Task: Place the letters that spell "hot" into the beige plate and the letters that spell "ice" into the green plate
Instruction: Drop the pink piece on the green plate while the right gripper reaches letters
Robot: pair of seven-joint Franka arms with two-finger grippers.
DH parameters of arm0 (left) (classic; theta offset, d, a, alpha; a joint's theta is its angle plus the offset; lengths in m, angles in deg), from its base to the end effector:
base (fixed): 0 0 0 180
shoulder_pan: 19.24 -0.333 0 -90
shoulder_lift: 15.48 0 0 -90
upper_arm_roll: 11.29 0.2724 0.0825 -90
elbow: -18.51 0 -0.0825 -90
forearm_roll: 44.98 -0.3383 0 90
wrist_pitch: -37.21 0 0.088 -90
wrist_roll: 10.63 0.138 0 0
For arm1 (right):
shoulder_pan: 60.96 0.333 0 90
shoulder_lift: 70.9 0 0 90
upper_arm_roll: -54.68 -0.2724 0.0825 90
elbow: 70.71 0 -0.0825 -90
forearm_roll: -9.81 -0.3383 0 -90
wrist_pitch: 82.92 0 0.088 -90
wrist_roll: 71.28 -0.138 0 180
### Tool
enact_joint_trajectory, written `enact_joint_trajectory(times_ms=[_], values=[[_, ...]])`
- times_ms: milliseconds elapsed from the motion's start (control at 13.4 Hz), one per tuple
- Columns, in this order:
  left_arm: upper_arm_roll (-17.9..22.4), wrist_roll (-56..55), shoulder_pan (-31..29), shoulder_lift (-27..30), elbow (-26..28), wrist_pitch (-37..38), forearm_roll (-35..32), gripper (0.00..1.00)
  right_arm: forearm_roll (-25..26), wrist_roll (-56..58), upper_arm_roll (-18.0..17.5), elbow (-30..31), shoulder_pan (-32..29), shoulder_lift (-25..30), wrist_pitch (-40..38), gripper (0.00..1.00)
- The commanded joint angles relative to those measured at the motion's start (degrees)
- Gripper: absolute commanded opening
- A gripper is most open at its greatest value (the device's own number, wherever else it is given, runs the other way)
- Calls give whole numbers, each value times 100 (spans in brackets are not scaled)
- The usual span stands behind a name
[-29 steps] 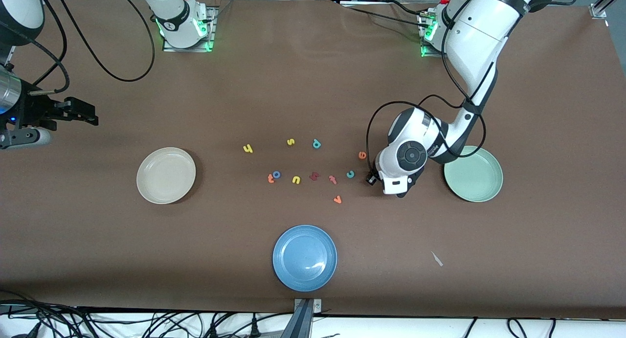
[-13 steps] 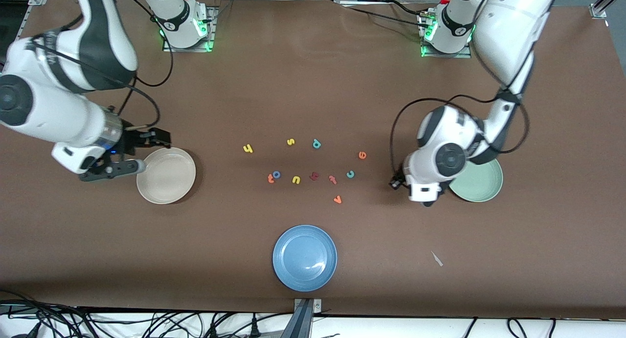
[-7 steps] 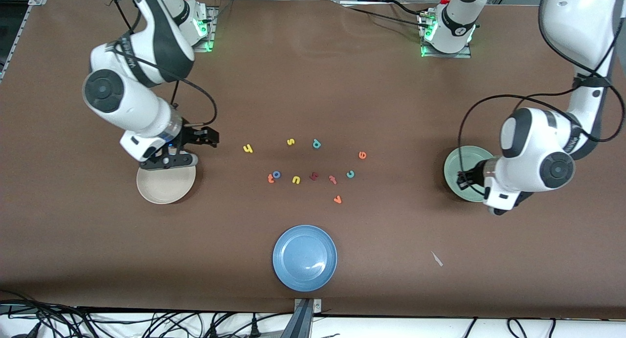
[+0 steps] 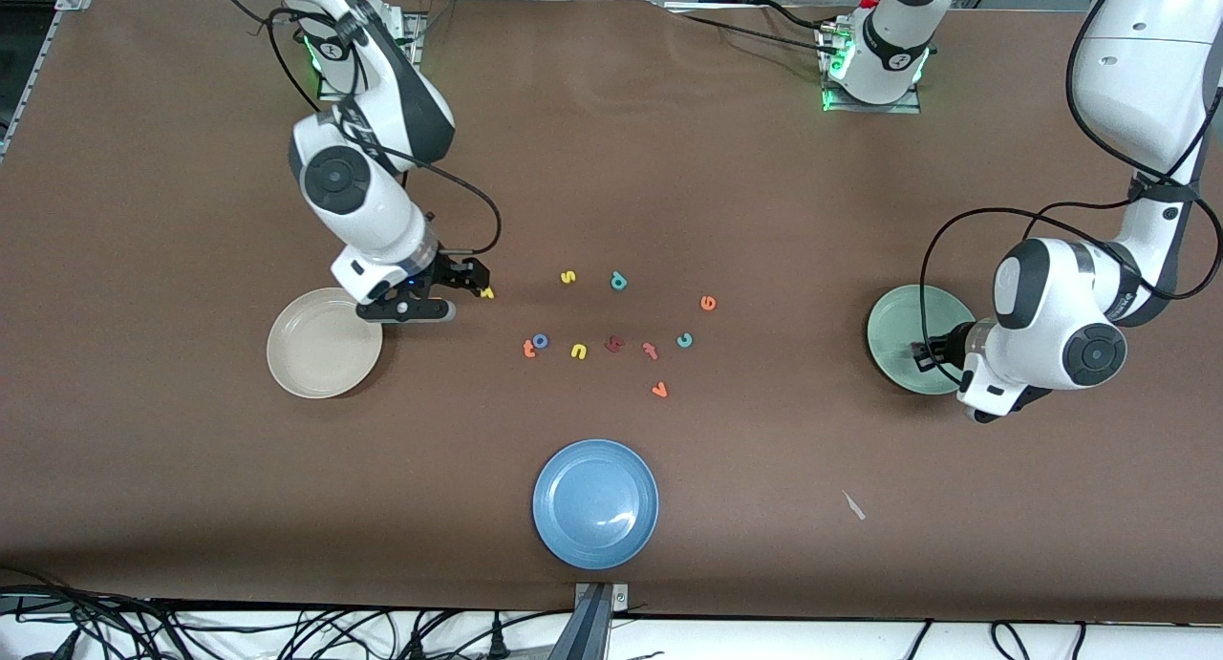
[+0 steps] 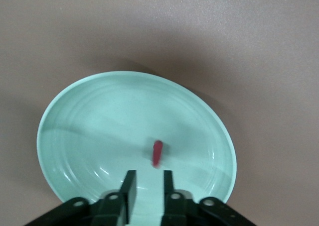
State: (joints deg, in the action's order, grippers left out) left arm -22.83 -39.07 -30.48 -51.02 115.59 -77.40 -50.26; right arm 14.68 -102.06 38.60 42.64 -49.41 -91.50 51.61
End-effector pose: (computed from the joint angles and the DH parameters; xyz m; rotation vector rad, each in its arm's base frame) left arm 0.5730 0.0091 0.1857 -2.9938 -0.6992 0.4673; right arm 0.5024 0.2573 0.2539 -3.0972 0.0222 -0.0082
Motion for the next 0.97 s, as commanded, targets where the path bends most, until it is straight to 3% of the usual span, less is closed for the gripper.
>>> enact_joint_trajectory(times_ms=[0, 224, 598, 748, 897], values=[[-94, 76, -10, 99, -119, 71, -130, 100, 374, -672, -71, -67, 223, -443, 459, 100], [-251, -238, 112, 231, -312, 97, -42, 100, 532, -1210, -53, -399, 531, -962, 828, 100], [-1411, -1749, 218, 275, -216, 19, -122, 100, 945, -1149, 297, -1559, 760, -1736, 794, 99], [-1465, -2320, 673, 258, -181, -95, -122, 100, 963, -1105, 465, -1885, 857, -1982, 785, 99], [-1465, -2787, 1008, 249, 142, -690, -122, 100, 946, -1236, 597, -2105, 1120, -2272, 768, 99]])
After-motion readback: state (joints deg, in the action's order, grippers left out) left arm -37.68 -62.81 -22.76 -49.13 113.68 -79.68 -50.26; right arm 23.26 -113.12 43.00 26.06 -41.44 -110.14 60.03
